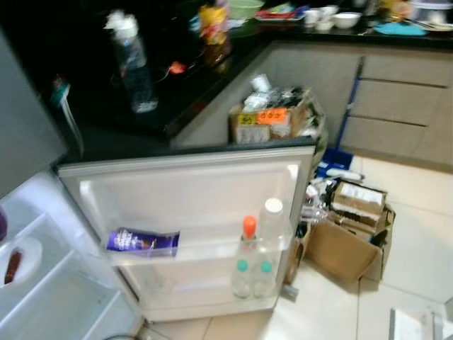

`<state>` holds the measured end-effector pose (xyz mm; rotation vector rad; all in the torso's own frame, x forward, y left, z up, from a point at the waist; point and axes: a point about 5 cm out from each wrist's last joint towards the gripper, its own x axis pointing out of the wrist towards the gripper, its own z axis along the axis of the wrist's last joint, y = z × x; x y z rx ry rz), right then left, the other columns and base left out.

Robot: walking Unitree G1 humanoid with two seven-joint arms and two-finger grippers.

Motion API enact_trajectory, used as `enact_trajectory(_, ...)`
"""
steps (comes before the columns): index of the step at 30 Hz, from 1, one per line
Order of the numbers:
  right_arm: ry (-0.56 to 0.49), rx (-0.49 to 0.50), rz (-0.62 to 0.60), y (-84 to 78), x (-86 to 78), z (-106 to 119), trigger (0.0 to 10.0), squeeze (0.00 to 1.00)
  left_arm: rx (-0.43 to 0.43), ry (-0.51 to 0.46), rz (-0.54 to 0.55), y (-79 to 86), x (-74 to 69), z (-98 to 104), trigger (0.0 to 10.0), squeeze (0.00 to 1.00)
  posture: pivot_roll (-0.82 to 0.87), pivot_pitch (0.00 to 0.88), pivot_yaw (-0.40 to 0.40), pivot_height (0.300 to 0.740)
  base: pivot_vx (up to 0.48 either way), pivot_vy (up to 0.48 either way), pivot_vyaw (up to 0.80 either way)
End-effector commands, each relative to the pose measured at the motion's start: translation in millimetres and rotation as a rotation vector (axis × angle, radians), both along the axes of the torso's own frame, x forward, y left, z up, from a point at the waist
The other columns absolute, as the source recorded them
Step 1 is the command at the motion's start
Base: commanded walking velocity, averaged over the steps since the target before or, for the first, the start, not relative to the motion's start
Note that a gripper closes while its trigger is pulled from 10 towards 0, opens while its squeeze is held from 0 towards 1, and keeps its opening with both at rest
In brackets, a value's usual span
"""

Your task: Restocking fridge

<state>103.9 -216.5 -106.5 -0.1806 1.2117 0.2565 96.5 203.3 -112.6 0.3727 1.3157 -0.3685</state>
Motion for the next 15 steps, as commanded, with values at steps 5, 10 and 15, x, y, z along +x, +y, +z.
enact_trajectory(5,0.000,0.042,-0.006,6.5,-4.0,-2,10.0,0.00,-0.031,-0.021,-0.013,-9.7,5.5,0,10.0,0.00,-0.10,0.000,0.024,0.740,0.000,-0.052,0.70)
enact_trajectory(10,0.003,0.050,-0.011,0.3,-9.3,-1,10.0,0.00,-0.024,-0.027,-0.009,-8.1,7.0,1,10.0,0.00,-0.10,0.000,0.024,0.740,0.000,0.000,0.70)
enact_trajectory(15,0.009,0.039,-0.015,-9.4,-13.4,0,10.0,0.00,-0.025,-0.029,-0.011,-8.5,7.6,1,10.0,0.00,-0.10,0.000,0.023,0.740,0.000,0.000,0.70)
